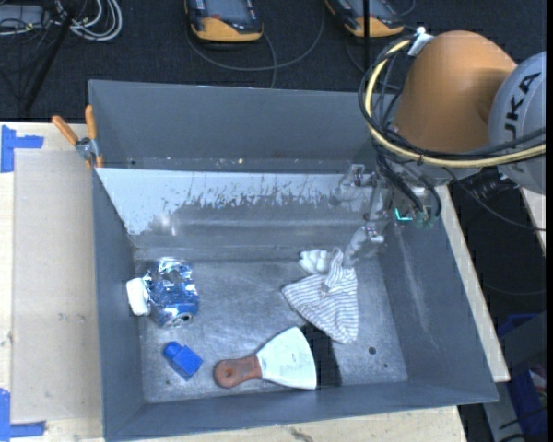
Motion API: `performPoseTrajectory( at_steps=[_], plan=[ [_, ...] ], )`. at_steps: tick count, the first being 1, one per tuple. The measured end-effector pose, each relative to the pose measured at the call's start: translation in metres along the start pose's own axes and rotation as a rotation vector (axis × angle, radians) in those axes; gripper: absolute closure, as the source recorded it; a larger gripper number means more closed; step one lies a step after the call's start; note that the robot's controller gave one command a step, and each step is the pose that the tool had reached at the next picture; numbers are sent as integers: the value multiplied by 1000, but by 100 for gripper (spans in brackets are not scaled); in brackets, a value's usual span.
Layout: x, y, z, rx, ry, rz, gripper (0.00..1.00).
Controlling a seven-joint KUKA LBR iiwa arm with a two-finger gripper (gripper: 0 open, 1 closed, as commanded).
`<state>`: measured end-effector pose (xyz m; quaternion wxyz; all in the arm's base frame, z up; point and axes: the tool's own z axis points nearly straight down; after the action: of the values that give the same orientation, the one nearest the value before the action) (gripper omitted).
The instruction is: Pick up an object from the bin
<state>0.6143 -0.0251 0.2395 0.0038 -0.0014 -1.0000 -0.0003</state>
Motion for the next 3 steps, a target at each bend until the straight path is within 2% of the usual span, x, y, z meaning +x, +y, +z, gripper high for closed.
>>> performPoseTrajectory(
  at_steps=[1, 2, 3],
  plan=[
    [0, 0, -2, 0, -3, 0, 0],
    [-4, 9, 24, 2, -13, -54, 0],
    [6, 13, 91, 0, -11, -79, 0]
  ],
)
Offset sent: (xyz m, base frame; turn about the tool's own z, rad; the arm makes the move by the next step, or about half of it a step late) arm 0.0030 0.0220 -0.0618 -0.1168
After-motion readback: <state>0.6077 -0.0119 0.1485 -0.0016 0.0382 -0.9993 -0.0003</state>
